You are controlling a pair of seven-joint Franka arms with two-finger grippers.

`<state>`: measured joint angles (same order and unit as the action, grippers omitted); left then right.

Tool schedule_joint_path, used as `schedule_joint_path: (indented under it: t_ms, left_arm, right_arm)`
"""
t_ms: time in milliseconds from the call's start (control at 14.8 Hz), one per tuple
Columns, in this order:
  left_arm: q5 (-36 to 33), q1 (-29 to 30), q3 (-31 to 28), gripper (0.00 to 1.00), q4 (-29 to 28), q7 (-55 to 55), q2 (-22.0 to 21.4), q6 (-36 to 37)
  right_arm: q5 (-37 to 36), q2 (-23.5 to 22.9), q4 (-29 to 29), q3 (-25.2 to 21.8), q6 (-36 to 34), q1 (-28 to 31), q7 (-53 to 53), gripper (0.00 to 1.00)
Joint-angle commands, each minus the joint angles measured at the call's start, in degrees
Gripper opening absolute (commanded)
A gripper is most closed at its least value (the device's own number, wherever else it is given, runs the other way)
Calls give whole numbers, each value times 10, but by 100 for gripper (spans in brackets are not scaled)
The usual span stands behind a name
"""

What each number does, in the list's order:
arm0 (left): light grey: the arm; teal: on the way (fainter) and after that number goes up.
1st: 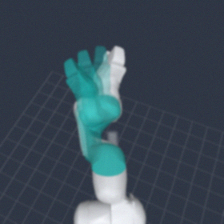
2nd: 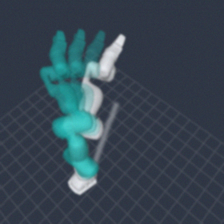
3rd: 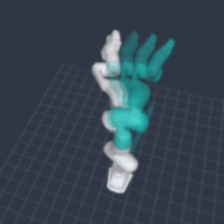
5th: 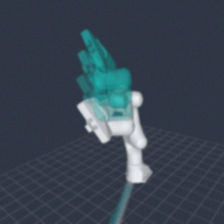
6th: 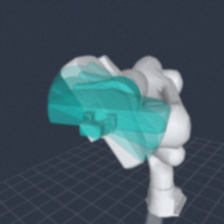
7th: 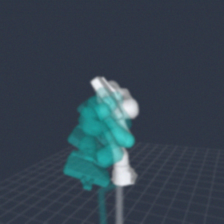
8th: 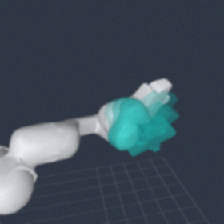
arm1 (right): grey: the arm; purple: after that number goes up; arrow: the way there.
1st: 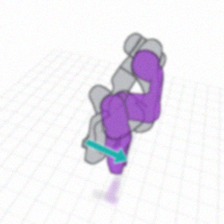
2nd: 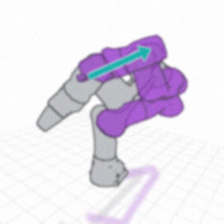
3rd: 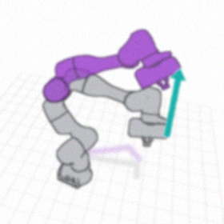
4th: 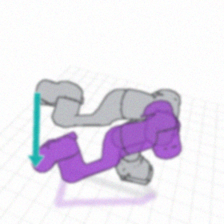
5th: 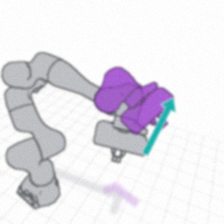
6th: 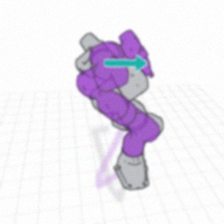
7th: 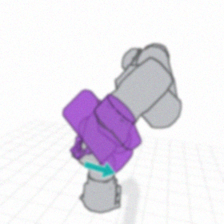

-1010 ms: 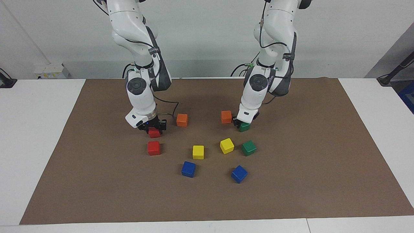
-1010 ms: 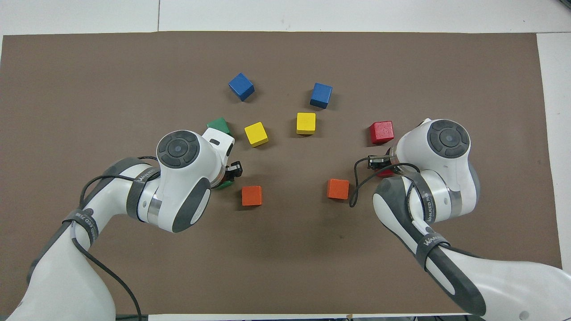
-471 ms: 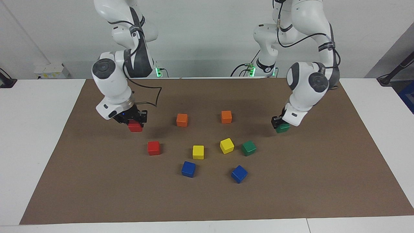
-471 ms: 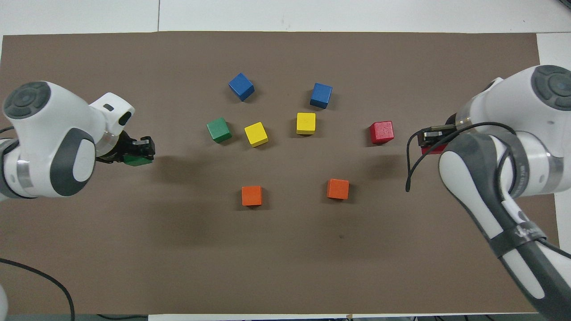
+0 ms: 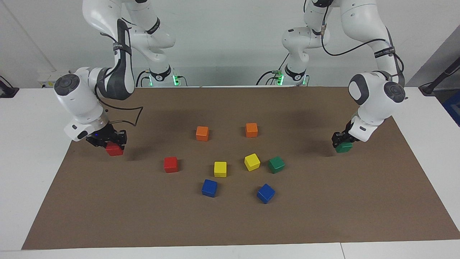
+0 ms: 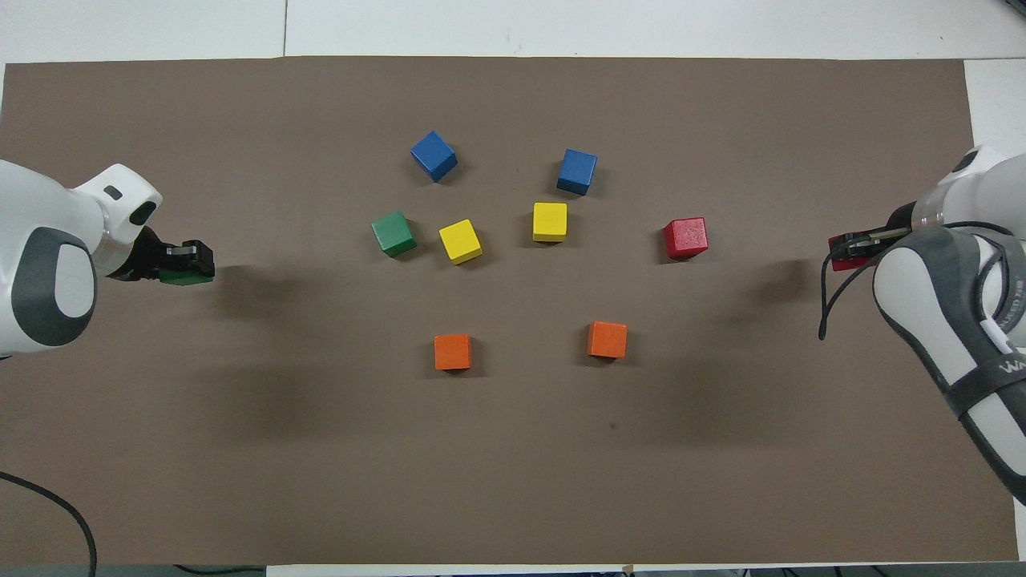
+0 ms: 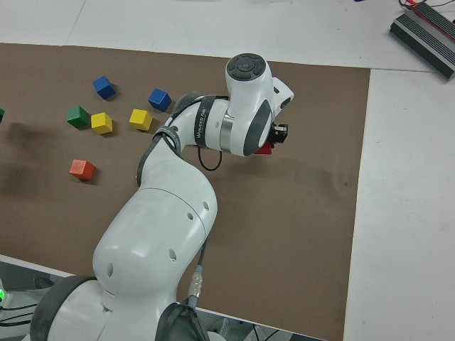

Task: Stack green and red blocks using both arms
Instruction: 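Place the green block with the left gripper while the right gripper places red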

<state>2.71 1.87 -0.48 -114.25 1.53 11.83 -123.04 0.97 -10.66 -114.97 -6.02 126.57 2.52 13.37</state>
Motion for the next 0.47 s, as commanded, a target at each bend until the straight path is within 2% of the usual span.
schedule_joint_path:
  t_ms: [0, 404]
  left_arm:
    - [-30, 8, 7, 0, 5, 12, 18, -14]
    - [-30, 6, 7, 0, -3, 12, 36, -45]
  right_arm:
    - [4, -23, -6, 5, 35, 6, 11, 0]
    - [5, -60, -7, 5, 66, 7, 8, 0]
